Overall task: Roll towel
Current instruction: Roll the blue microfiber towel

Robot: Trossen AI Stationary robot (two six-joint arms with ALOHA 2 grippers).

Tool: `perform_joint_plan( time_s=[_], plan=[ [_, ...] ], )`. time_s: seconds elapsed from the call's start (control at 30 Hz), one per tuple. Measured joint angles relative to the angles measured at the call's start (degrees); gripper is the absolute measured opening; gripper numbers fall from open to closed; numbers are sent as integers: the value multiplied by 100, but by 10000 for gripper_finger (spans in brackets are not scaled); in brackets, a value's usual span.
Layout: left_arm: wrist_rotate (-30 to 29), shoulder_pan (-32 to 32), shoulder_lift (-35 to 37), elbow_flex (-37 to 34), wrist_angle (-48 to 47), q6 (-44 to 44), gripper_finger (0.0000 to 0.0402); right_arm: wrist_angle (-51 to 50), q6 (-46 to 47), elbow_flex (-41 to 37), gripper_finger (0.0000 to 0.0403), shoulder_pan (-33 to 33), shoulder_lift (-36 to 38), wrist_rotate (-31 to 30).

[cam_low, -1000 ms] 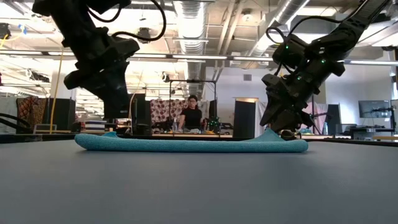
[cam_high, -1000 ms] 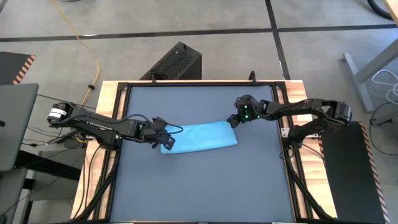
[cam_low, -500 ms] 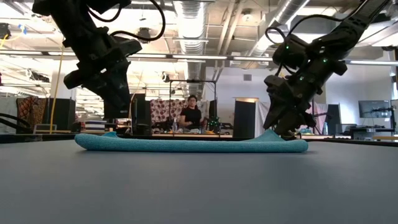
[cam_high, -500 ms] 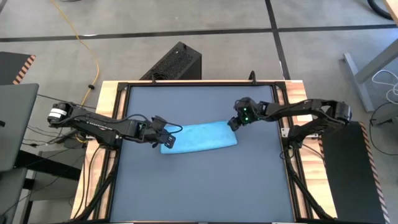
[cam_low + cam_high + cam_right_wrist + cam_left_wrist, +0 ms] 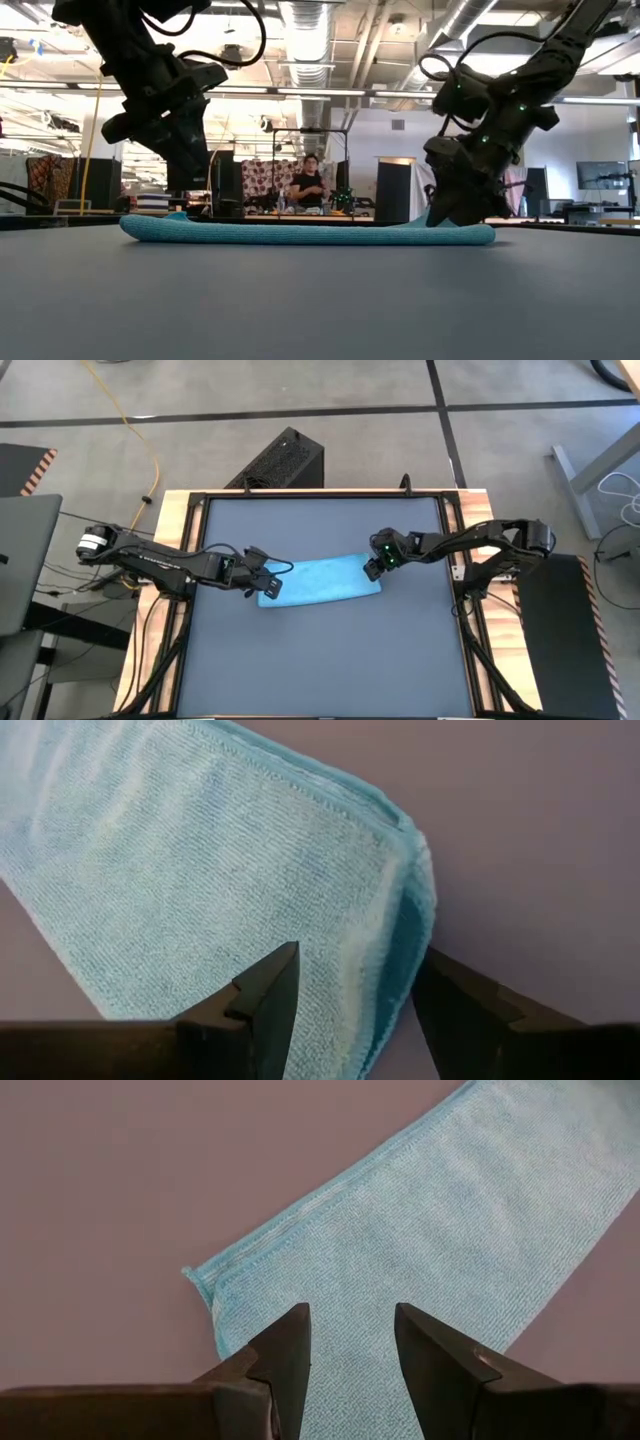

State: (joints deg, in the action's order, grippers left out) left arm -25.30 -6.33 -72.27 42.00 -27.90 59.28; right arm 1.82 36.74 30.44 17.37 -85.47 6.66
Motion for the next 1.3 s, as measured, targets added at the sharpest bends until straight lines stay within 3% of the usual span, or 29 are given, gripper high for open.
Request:
perform_joint_plan(
  time_s=[0.17,0.57,0.8,1.1,1.3],
  plan=[
    [22,0,0,-1,20,-6,135,207,73,0,185,1,-64,0],
    [-50,0,0,0,40,11,135,225,27,-2,15,12,-73,-94],
    [-52,0,0,1,40,9,135,229,78,-7,34,30,-77,-83],
    [-15,0,0,-1,12,138,135,417,78,-15,18,67,-83,-29],
    [865,205,-205,2,67,298,135,436,91,-15,25,67,-83,-29]
  ],
)
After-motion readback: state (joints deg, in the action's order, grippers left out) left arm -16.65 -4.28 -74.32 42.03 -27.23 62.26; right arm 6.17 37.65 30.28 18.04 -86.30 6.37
